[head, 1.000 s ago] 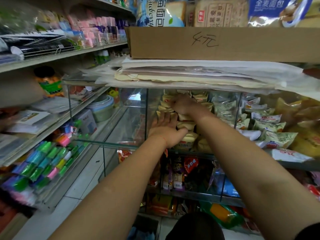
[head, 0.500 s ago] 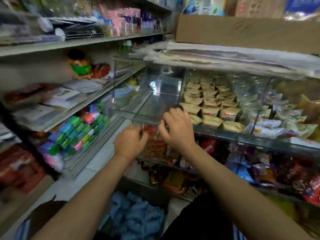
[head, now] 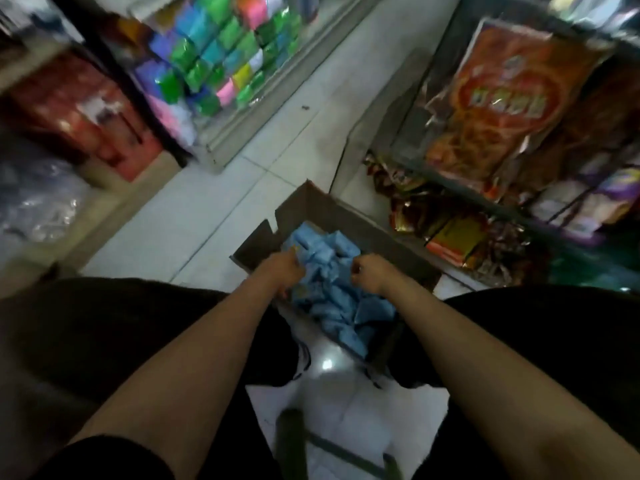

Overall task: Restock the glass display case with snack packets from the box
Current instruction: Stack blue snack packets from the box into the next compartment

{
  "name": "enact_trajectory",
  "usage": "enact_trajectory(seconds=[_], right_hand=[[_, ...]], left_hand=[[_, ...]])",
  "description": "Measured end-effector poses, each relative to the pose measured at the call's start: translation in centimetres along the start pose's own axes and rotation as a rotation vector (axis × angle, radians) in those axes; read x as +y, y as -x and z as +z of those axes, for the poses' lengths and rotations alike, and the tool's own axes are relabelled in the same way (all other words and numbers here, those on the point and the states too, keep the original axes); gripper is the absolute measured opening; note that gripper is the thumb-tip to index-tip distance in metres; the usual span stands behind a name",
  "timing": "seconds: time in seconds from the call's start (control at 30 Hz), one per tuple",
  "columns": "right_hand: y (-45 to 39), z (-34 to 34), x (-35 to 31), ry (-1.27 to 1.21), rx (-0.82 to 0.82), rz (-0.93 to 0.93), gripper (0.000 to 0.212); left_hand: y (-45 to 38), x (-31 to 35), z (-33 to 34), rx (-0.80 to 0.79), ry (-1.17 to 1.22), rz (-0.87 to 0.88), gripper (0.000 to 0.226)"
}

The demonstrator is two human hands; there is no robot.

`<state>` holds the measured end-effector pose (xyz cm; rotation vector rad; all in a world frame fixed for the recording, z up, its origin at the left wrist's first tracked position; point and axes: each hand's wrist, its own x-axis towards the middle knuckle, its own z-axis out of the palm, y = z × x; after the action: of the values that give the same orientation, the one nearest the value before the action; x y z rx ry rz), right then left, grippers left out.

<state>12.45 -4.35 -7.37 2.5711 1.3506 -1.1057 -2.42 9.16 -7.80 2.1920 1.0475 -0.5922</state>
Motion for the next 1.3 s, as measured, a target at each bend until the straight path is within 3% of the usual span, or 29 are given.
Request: enact_trajectory(seconds=[0.17,0.3,0.43,0.53,0.7,0.83,1.0,1.13,1.2,1.3], right_hand=[[-6.2,5.9,1.8,-0.008,-0.197,0.095,0.033],[-9.9,10.7,1.9,-0.065,-0.244,0.141,0.036],[-12.2,14.8,1.7,-0.048,-0.199,0.197,0.049],[-13.0,16.7,2.2,-0.08,-0.061,0.207,0.048],[-12.6,16.6,3.0,-0.204,0.009,0.168,0.056],[-12.5,15.6,3.4,-0.356,-0.024,0.201,0.052],[-11.6,11.5,2.9,-0.859,-0.194,0.371,0.034],[-8.5,5.8,0.1,-1.307,-0.152,0.355,0.037],[-6.2,2.6,-1.8,-1.346,-0.052,0.28,0.031],[-2.5,-2.4,-4.9,-1.323,0.167,0.184,0.06]], left_hand=[[-6.4,-1.4,4.5,-0.218,-0.064,-0.014,0.038],[-10.5,-1.9,7.1,-0.277,-0.097,-0.058,0.035],[-12.6,-2.4,10.0,-0.383,-0.219,-0.084,0.039],[-13.9,-2.8,11.4,-0.432,-0.329,-0.091,0.054],[-15.6,-2.9,12.1,-0.339,-0.366,-0.099,0.05],[-15.7,-3.3,11.5,-0.35,-0.39,-0.138,0.073],[-13.7,-3.6,8.4,-0.392,-0.006,-0.21,0.075],[-11.3,-3.2,5.1,-0.248,0.571,-0.196,0.112],[-7.8,-1.4,1.6,-0.181,0.871,-0.245,0.08],[-1.4,2.6,-4.2,-0.087,1.087,-0.124,0.036]])
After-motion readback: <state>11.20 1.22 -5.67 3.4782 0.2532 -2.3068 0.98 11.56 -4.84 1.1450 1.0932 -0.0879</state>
